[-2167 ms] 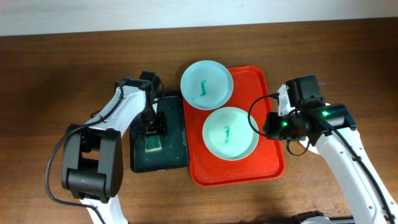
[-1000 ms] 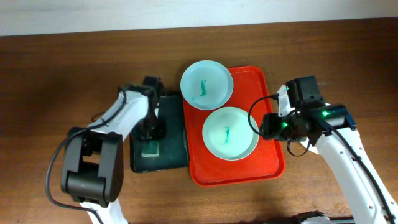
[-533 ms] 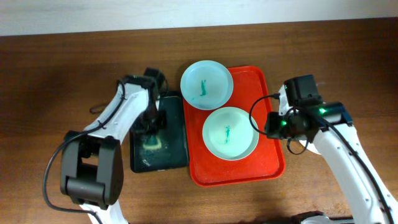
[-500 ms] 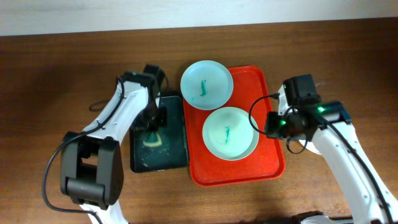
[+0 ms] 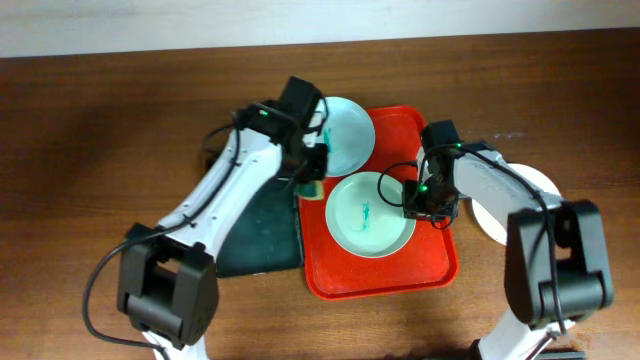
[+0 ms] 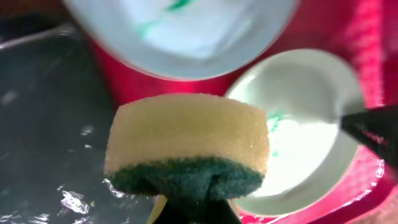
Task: Clean dirty plates on tray and stack at the side
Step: 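Scrub the plate held by the right gripper with the sponge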
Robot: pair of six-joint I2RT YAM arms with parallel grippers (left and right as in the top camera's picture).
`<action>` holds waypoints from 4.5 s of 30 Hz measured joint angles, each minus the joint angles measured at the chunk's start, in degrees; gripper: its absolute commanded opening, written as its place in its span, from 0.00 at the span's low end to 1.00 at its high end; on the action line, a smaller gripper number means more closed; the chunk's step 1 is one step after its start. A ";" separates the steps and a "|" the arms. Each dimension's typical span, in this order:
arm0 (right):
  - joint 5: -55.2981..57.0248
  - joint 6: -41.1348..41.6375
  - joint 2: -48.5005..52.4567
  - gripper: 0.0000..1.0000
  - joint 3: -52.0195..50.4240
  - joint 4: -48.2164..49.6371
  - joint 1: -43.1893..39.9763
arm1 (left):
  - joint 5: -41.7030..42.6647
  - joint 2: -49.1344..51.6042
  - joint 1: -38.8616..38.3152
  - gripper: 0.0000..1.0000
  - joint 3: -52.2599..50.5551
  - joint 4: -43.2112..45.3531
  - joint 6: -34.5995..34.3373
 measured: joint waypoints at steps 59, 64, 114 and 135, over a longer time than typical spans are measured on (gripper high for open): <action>-3.43 -2.91 0.07 0.04 -0.59 -0.98 -0.09 | 10.99 20.00 -12.44 0.00 6.49 3.67 -10.93; -3.54 -2.95 0.07 0.04 -0.61 -1.05 -0.07 | 13.49 20.31 -12.61 0.00 6.49 -0.26 -8.76; -4.98 -2.67 0.17 0.04 -0.74 -0.33 0.52 | 8.83 22.23 -11.41 0.00 10.95 -5.25 -8.15; -5.33 -2.67 0.17 0.04 -0.74 -0.42 0.85 | -9.97 17.31 1.86 0.00 26.69 -30.14 -8.17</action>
